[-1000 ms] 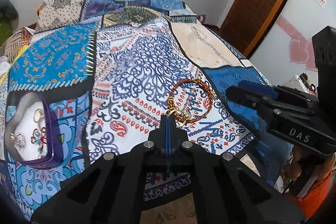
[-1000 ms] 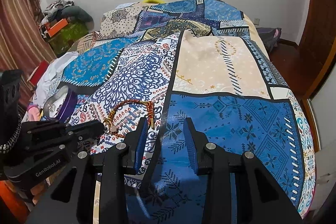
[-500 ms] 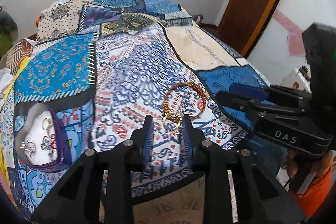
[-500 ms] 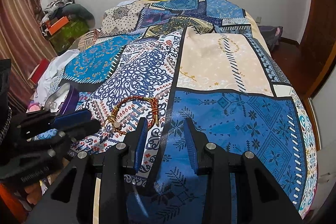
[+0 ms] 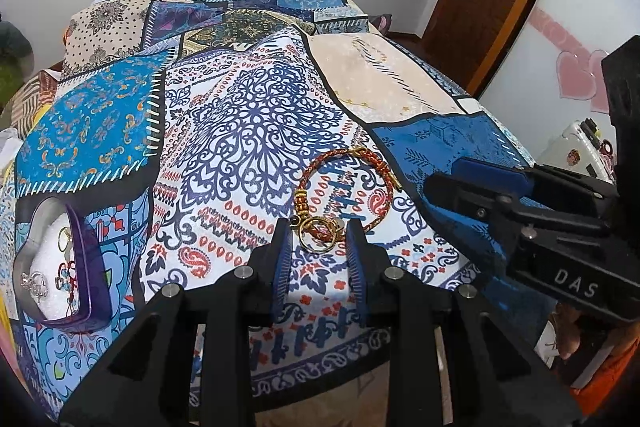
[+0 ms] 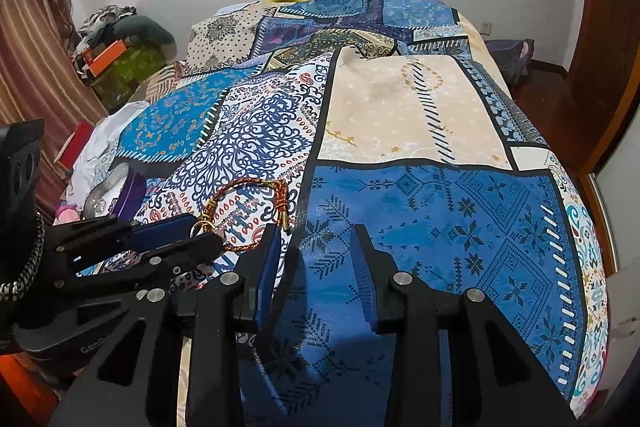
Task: Organize jewelry
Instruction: 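Close the left gripper on the gold ring beside the braided bracelet, then lift the gold ring with the left gripper while the right gripper grasps the braided bracelet, then carry the gold ring over the tin with the left gripper while the right lifts the bracelet, then drop the gold ring into the tin with the left gripper while the right carries the bracelet toward it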
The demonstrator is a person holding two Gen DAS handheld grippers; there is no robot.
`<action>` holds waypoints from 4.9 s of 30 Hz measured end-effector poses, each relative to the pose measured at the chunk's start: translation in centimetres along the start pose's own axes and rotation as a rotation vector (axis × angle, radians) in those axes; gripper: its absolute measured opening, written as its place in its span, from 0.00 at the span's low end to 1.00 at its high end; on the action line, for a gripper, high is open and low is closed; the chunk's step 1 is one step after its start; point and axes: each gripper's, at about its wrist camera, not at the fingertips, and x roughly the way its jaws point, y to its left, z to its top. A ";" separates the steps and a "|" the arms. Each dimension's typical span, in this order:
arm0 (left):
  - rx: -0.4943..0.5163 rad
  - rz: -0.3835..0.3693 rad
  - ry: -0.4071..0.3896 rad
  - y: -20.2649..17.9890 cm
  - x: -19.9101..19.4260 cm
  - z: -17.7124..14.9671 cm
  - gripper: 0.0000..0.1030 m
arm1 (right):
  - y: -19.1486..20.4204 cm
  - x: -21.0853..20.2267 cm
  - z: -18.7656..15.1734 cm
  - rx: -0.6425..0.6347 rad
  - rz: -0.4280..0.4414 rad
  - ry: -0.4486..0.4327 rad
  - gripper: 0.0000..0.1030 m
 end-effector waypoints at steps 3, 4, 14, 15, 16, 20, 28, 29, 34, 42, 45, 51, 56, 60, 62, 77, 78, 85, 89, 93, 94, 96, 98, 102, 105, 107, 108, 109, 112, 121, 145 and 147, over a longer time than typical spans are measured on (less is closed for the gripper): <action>0.005 0.009 0.000 -0.2 0.2 0.2 0.26 | 0.1 0.1 -0.1 -0.002 0.001 0.003 0.32; 0.008 0.012 -0.001 -0.3 0.3 0.3 0.26 | 0.0 0.1 -0.1 -0.001 0.001 0.003 0.32; 0.039 0.013 -0.024 -0.6 0.2 0.3 0.22 | 0.0 0.0 -0.2 0.001 0.000 0.006 0.32; 0.040 0.010 -0.026 -0.6 0.0 0.2 0.22 | 0.0 0.0 -0.2 0.000 0.000 0.006 0.32; 0.041 0.007 -0.032 -0.6 -0.3 0.1 0.22 | 0.1 0.0 -0.2 -0.001 0.000 0.005 0.32; 0.039 0.005 -0.058 -0.3 -1.5 0.0 0.22 | 0.7 0.1 0.0 -0.017 0.000 0.008 0.32; 0.015 0.041 -0.107 1.8 -4.0 -0.3 0.22 | 2.4 0.5 0.6 -0.043 0.018 0.001 0.52; 0.006 0.044 -0.111 2.2 -4.3 -0.4 0.22 | 2.5 0.6 0.7 -0.045 0.029 0.000 0.52; -0.024 0.059 -0.127 3.9 -5.3 -0.8 0.22 | 3.5 1.7 1.3 -0.046 0.054 0.027 0.52; -0.057 0.057 -0.134 5.4 -5.7 -1.4 0.22 | 5.8 3.5 0.9 -0.130 0.026 0.072 0.62; -0.062 0.053 -0.136 5.5 -5.7 -1.5 0.22 | 6.3 3.9 0.7 -0.165 -0.007 0.074 0.64; -0.070 0.056 -0.138 5.7 -5.8 -1.6 0.22 | 6.1 4.0 0.6 -0.176 -0.030 0.041 0.60; -0.074 0.052 -0.138 5.8 -5.9 -1.7 0.22 | 5.4 3.7 0.6 -0.161 -0.036 0.010 0.33; -0.069 0.049 -0.142 5.5 -6.1 -1.7 0.22 | 5.5 3.9 0.6 -0.167 -0.045 0.019 0.12; -0.069 0.048 -0.145 5.5 -6.3 -1.7 0.22 | 5.4 3.8 0.7 -0.160 -0.037 0.018 0.10; -0.091 0.054 -0.184 6.2 -8.3 -1.7 0.22 | 6.8 0.1 1.8 -0.177 -0.008 -0.081 0.10; -0.093 0.056 -0.188 6.3 -8.6 -1.7 0.22 | 7.1 -0.1 1.9 -0.181 -0.005 -0.090 0.10; -0.106 0.087 -0.233 7.7 -11.1 -1.8 0.22 | 9.9 -1.8 2.9 -0.209 0.031 -0.151 0.10; -0.120 0.111 -0.260 8.9 -12.7 -2.1 0.22 | 11.9 -2.3 3.5 -0.229 0.061 -0.179 0.10; -0.140 0.138 -0.281 10.4 -14.0 -2.5 0.22 | 14.1 -2.5 3.9 -0.254 0.096 -0.199 0.10; -0.145 0.142 -0.284 10.7 -14.3 -2.6 0.22 | 14.6 -2.6 3.9 -0.261 0.104 -0.202 0.10; -0.158 0.154 -0.292 11.3 -14.8 -2.9 0.22 | 15.8 -2.5 4.1 -0.276 0.121 -0.206 0.10; -0.171 0.167 -0.299 12.1 -15.3 -3.3 0.22 | 16.7 -2.4 4.1 -0.290 0.137 -0.209 0.10; -0.195 0.188 -0.300 13.7 -15.7 -4.0 0.22 | 18.7 -1.8 4.3 -0.317 0.172 -0.208 0.10; -0.217 0.204 -0.289 14.9 -15.4 -4.5 0.22 | 19.8 -1.0 4.2 -0.339 0.189 -0.197 0.10; -0.230 0.207 -0.282 15.5 -15.3 -4.8 0.22 | 20.3 -0.2 4.1 -0.348 0.195 -0.184 0.10; -0.237 0.206 -0.279 15.8 -15.1 -4.9 0.22 | 20.5 0.1 3.9 -0.352 0.193 -0.176 0.10; -0.242 0.206 -0.276 16.1 -15.0 -5.1 0.22 | 20.5 0.3 3.8 -0.354 0.191 -0.171 0.10; -0.250 0.205 -0.266 16.5 -14.5 -5.2 0.22 | 19.8 1.0 3.7 -0.343 0.192 -0.138 0.10; -0.250 0.180 -0.243 16.6 -12.6 -5.1 0.22 | 15.6 3.7 4.0 -0.254 0.135 -0.007 0.16; -0.257 0.161 -0.188 17.9 -9.5 -5.0 0.22 | 14.6 14.3 7.2 -0.394 0.064 0.268 0.16; -0.261 0.162 -0.182 18.1 -9.3 -5.0 0.22 | 15.0 14.7 6.9 -0.410 0.062 0.272 0.16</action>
